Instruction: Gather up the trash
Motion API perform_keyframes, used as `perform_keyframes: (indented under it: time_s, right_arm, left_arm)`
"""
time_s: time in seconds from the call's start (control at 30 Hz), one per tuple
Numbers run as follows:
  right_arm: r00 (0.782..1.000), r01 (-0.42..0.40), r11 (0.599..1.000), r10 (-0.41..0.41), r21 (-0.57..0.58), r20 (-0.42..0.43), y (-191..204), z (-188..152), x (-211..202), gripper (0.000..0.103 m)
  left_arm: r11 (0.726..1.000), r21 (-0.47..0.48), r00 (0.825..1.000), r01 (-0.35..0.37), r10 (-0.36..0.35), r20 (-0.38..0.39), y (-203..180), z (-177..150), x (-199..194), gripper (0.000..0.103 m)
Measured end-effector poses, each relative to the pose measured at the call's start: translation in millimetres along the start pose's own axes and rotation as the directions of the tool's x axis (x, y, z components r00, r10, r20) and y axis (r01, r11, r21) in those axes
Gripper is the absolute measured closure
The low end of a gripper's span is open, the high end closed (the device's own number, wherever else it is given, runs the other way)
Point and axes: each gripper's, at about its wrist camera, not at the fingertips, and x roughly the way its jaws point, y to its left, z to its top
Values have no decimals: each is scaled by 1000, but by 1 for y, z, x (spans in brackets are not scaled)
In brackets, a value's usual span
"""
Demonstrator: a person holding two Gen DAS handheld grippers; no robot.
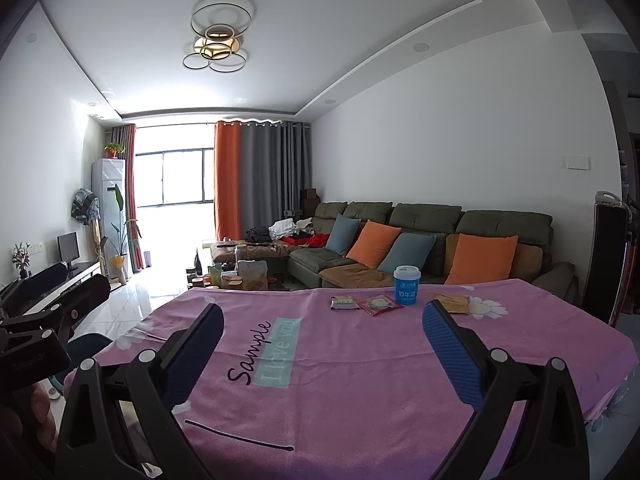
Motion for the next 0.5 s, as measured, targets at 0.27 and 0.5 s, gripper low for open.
perform_keyframes:
  time_s: [0.27,0.5]
  right_arm:
    - [1000,3,1000,-3,-11,-14,3,0,2,7]
    - [1000,9,1000,-9,-9,-18,3,1,5,7]
  left_arm:
    - [1000,-5,999,17,-17,-28,2,-4,9,6]
    - [1000,2,999,28,-27,-39,1,-7,15,6]
